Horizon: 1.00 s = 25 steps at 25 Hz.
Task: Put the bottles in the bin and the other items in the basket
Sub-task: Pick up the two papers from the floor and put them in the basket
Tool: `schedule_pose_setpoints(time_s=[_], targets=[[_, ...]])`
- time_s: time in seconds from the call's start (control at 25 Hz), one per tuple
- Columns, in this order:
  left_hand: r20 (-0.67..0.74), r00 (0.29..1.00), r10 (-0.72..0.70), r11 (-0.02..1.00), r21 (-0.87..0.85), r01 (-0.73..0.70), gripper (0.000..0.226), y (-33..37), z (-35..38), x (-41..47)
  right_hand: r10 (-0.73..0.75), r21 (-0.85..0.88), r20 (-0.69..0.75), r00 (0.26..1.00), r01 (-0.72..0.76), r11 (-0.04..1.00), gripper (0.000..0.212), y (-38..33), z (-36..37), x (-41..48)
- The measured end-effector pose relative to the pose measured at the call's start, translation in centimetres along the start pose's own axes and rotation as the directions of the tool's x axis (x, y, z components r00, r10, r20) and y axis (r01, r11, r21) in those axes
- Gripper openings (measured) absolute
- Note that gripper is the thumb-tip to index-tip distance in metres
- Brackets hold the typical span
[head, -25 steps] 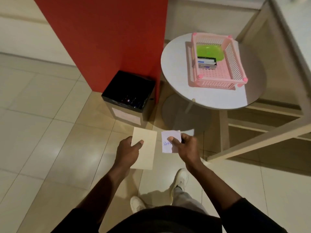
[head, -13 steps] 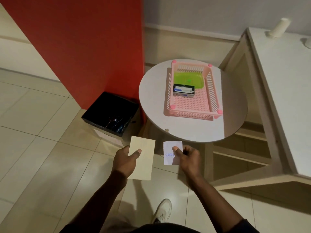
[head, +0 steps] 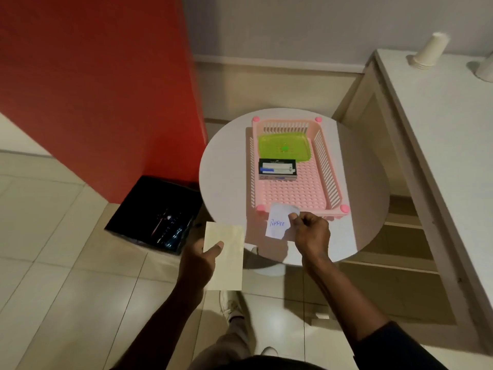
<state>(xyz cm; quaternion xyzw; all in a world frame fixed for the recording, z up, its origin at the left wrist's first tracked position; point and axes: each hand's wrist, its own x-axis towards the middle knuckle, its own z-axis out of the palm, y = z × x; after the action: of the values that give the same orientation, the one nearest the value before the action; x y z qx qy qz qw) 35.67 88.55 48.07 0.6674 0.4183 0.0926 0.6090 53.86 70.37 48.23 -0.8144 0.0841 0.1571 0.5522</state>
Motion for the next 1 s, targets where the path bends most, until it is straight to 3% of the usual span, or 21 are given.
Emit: schedule_pose_setpoints(time_s=[0.2, 0.36, 0.52, 0.64, 0.72, 0.84, 0.92, 1.0], targets=[[0.103, 0.994, -0.038, 0.998, -0.054, 0.044, 0.014, 3.8, 2.1, 7.9, 0.020, -0.061, -0.125, 0.992, -0.027, 0.998, 0.025, -4.1, 2.5, 8.6], [0.079, 0.997, -0.006, 0.994, 0.107, -0.003, 0.019, 5.3, 3.0, 10.4, 0.112, -0.115, -0.160, 0.981, -0.131, 0.985, 0.019, -5.6, 4.9, 13.0], [0.010, 0.999, -0.047, 0.987, 0.157, 0.045, 0.004, 5.0, 3.6, 10.7, 0.197, -0.181, -0.074, 0.978, -0.208, 0.961, 0.027, -4.8, 6.5, 15.7], [-0.061, 0.998, -0.031, 0.993, 0.111, 0.037, 0.032, 4.4, 4.9, 10.6, 0.255, -0.306, 0.017, 0.967, -0.237, 0.922, 0.040, -4.2, 7.0, 18.3], [-0.058, 0.997, -0.045, 0.994, 0.101, 0.051, 0.035, 4.1, 5.4, 10.3, 0.291, -0.352, 0.067, 0.954, -0.250, 0.902, 0.046, -4.2, 7.2, 18.4], [-0.113, 0.987, -0.112, 0.991, 0.066, 0.119, 0.026, 4.7, 7.8, 10.8, 0.279, -0.514, 0.141, 0.950, -0.171, 0.841, 0.055, -3.7, 6.4, 19.3], [-0.154, 0.979, -0.136, 0.988, 0.056, 0.146, 0.018, 5.5, 9.7, 11.5, 0.164, -0.656, 0.144, 0.976, -0.030, 0.754, 0.063, -3.8, 5.2, 19.1], [-0.160, 0.979, -0.125, 0.988, 0.066, 0.137, 0.016, 6.4, 11.2, 12.2, 0.078, -0.552, 0.194, 0.978, 0.043, 0.833, 0.054, -4.1, 3.8, 18.3]])
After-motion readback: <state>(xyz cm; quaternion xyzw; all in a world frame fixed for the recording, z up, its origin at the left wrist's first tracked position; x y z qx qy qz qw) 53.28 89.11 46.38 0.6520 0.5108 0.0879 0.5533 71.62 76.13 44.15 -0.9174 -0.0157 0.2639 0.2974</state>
